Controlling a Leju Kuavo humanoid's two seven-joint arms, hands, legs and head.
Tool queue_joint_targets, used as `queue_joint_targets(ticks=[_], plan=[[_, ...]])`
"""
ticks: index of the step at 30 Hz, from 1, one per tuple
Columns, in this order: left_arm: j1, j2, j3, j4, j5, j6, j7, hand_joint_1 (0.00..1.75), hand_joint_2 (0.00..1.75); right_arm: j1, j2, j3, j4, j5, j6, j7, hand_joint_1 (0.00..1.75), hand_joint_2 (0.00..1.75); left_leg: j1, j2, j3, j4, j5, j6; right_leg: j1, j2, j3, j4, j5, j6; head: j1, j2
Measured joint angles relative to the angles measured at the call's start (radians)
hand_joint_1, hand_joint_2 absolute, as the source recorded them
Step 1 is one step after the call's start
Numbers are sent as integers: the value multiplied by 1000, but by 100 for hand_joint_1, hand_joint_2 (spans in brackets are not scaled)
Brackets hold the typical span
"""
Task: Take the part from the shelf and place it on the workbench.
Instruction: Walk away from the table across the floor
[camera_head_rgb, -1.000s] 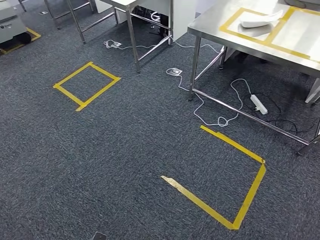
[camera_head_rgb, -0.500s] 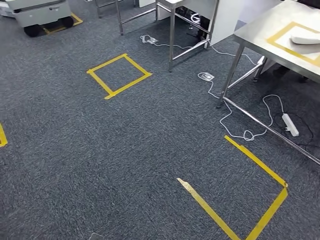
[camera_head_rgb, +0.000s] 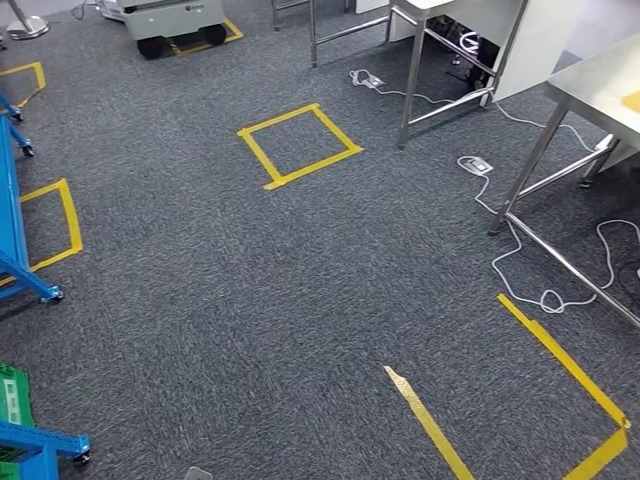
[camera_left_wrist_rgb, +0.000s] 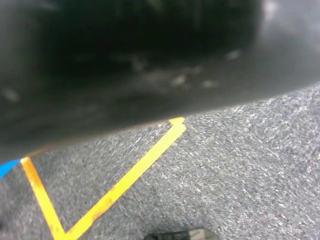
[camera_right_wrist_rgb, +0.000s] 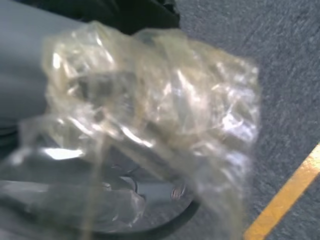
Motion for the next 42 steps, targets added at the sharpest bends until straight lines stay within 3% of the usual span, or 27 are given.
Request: queue_joint_targets(ticks=[2,4,5,6,8,10,12,13,15,17,18,19,20,22,23,24,26,28,30,32,34,35,37,39,41,42], plan=[[-4,0,0,0,-4,0,0,0,0,2,0,0,0,0,0,0,0,0,3,44,-63,133,-66,-9,3,-30,1,-1,-2,-6,-5,0],[-4,0,0,0,-7,0,0,0,0,3,0,0,1,0,0,0,0,0,8,56,-105,220,-90,-15,5,-61,2,0,-6,-7,-5,0],[-2,0,0,0,-8,0,1,0,0,2,0,0,1,0,0,0,0,0,10,59,-98,209,-73,-16,5,-74,4,0,-8,-6,-5,0],[-1,0,0,0,-8,0,1,0,0,1,0,0,1,0,0,0,0,0,11,66,-71,160,-41,-16,5,-86,7,0,-10,-4,-5,0],[-3,0,0,1,-9,0,2,0,0,0,0,-1,1,0,0,0,0,0,7,107,4,20,18,-10,9,-109,13,1,-17,3,-6,0],[-8,-1,0,1,-10,0,2,0,0,-1,0,-1,1,0,0,0,0,0,1,138,43,-56,33,0,14,-130,15,2,-25,14,-4,0],[-7,-1,0,1,-13,1,2,0,0,-4,0,-1,1,1,0,1,0,0,-2,123,43,-63,29,11,16,-152,25,-2,-30,24,-3,0],[-5,0,0,1,-14,2,2,0,0,-6,0,-1,0,1,0,1,0,0,-1,111,44,-66,31,17,14,-148,29,1,-36,29,-3,0],[-4,0,0,1,-15,3,1,0,0,-6,0,-1,0,2,0,1,0,0,2,89,46,-73,37,29,10,-100,8,55,-74,38,1,0],[-7,-1,1,1,-16,3,1,0,0,-3,0,-1,1,2,0,1,0,0,3,65,45,-74,39,36,8,-41,-60,190,-139,40,5,0],[-7,-1,1,1,-16,2,1,0,0,-1,0,-1,1,2,0,1,0,0,2,52,45,-74,39,38,8,-29,-97,259,-162,40,5,0],[-7,-2,1,2,-16,2,1,0,0,0,0,-1,1,2,0,1,0,0,1,38,45,-73,38,39,8,-24,-124,300,-165,39,5,0],[-7,-2,1,2,-16,2,1,0,0,2,0,-1,2,2,0,1,0,0,0,24,47,-73,38,39,8,-22,-134,302,-147,37,5,0],[-7,-2,1,2,-16,2,1,0,0,2,0,-2,2,2,0,1,0,0,-1,-5,51,-73,36,38,8,-3,-99,191,-62,30,5,0],[-7,-2,1,2,-16,2,1,0,0,2,-1,-2,2,2,0,1,0,0,-1,-19,52,-72,35,36,7,26,-71,121,-25,25,4,0],[-9,-2,2,2,-16,2,1,0,0,1,-2,-2,2,2,0,1,0,0,-1,-31,51,-70,34,32,5,52,-46,60,-3,21,4,0],[-11,-3,2,2,-16,2,1,0,0,0,-4,-2,3,2,0,1,0,0,3,-54,42,-68,36,22,5,80,-23,15,0,18,4,0],[-9,-3,2,3,-16,2,1,0,0,-1,-4,-3,3,2,0,1,0,0,7,-68,34,-66,37,9,5,58,-14,5,2,14,3,0],[-8,-2,2,4,-17,2,1,0,0,0,-4,-4,3,2,0,1,0,0,5,-30,13,-25,9,-1,3,28,-7,-6,6,5,0,0],[-11,-2,3,4,-17,3,1,0,0,3,-4,-5,3,2,0,0,0,0,6,29,-44,91,-52,-9,4,-6,-1,-11,4,-2,-4,0],[-12,-2,4,4,-17,3,0,0,0,3,-4,-6,3,3,-1,0,0,0,12,51,-101,203,-90,-16,6,-41,2,-10,-1,-4,-5,0],[-11,-2,5,4,-17,3,0,0,0,3,-4,-6,3,3,-2,0,0,0,15,56,-107,216,-82,-19,6,-57,5,-10,-4,-3,-5,0],[-8,-3,6,4,-16,6,-1,0,0,2,-4,-6,3,4,-3,-1,0,0,21,73,-63,130,-21,-23,6,-84,13,-10,-11,3,-5,0],[-10,-9,9,4,-11,22,-2,0,0,1,-5,-7,3,5,-4,-3,0,0,20,122,3,3,30,-21,10,-105,20,-8,-21,14,-6,0],[-15,-19,13,4,-7,39,-2,0,0,-1,-8,-8,3,5,-5,-4,0,0,13,149,29,-50,37,-8,16,-127,24,-6,-32,26,-3,0],[-15,-22,15,4,-7,43,-2,0,0,-3,-8,-9,2,6,-5,-4,0,0,10,138,29,-52,35,1,16,-138,28,-7,-35,32,-2,0]])
